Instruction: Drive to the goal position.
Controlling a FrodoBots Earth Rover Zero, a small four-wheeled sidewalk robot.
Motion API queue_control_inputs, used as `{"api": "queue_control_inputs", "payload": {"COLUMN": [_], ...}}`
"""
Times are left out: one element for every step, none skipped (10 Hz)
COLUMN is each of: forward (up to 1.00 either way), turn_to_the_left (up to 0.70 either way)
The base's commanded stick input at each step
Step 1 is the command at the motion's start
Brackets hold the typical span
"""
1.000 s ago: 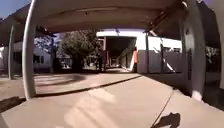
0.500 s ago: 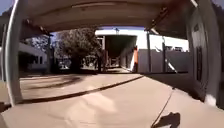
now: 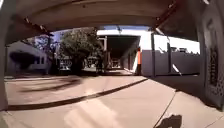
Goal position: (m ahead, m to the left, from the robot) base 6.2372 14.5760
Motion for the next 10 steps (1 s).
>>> {"api": "queue_control_inputs", "payload": {"forward": [0.7, 0.7, 0.7, 0.7, 0.7, 0.7, 0.7, 0.7, 0.7, 0.7], "turn_to_the_left": [0.0, 0.0, 0.0, 0.0, 0.0, 0.0, 0.0, 0.0, 0.0, 0.0]}}
